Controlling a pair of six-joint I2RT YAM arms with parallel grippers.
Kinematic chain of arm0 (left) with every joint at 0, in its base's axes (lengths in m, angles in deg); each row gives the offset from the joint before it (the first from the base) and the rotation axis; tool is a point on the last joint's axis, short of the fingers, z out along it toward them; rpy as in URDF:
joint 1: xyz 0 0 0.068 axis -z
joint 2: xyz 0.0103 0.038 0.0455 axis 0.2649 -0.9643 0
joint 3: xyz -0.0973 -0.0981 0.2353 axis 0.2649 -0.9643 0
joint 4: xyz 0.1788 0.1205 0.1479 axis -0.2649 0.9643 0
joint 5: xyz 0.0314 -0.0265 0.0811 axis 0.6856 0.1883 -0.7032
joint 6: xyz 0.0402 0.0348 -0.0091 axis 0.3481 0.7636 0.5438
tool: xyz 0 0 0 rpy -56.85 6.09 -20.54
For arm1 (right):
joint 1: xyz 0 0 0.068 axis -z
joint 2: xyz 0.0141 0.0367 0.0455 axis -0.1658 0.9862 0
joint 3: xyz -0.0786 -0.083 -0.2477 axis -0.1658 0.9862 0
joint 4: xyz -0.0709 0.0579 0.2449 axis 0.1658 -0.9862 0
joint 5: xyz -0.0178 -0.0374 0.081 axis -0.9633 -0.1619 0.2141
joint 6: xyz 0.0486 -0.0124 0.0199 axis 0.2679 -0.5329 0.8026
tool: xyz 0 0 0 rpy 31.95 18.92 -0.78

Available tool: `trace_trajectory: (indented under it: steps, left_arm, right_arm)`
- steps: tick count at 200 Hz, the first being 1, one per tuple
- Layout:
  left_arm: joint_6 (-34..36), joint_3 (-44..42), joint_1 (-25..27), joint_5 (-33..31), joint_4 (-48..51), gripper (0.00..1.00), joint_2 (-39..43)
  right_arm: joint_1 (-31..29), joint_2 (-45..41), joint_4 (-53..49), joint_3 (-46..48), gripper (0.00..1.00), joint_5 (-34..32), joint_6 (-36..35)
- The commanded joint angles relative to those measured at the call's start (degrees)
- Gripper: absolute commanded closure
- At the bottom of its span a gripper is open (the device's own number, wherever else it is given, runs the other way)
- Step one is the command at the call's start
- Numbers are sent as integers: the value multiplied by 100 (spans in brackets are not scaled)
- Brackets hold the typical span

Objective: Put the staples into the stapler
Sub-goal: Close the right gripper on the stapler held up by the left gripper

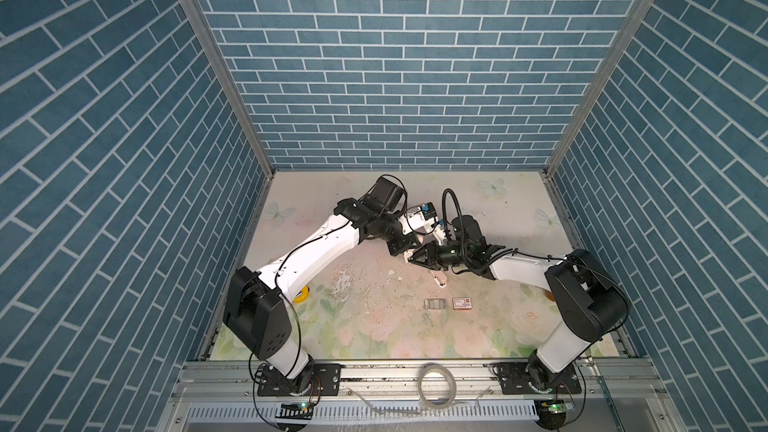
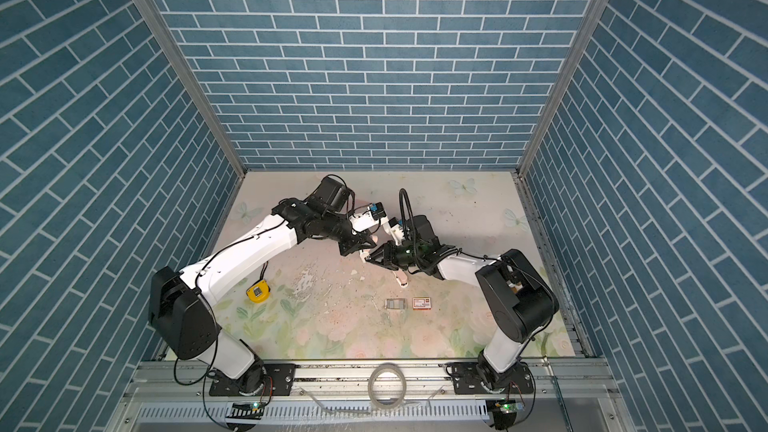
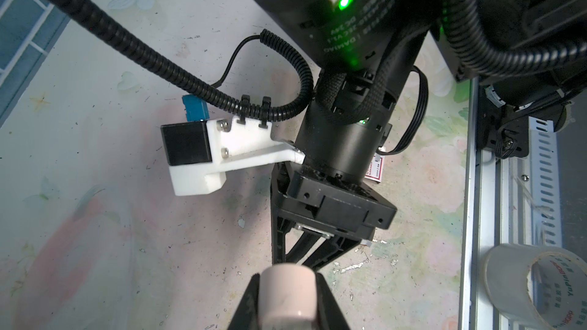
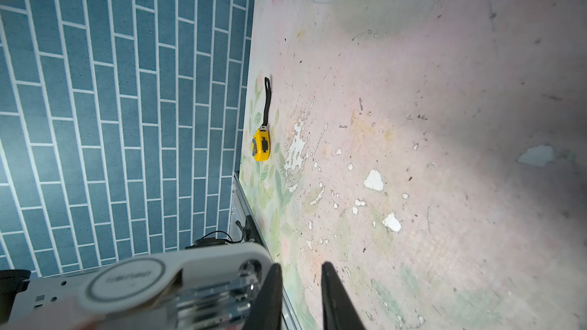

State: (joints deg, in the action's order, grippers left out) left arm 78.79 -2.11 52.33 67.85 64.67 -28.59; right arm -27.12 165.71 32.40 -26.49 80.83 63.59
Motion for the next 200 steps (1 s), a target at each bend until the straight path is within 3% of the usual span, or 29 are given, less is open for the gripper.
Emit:
trace_trajectory:
  steps: [1,49,86,128,200]
  left_arm:
    - [-78,37,-32,108,-90,98,-75]
    - [-105,58,-35,126,-65,99,-56]
    - [26,-49,-192,167,66,99,79]
    - [92,-176,-442,458,283,99,217]
    - [198,476,-706,1793,1268,98,-285]
  right_arm:
    - [-51,65,347,33,76,-38,181]
    - [-60,87,404,49,72,-96,218]
    - [4,-345,-211,288,65,-695,-131]
    - [331,-921,-284,825,62,-897,-288]
    - [524,-2150,177,986,52,418,-686]
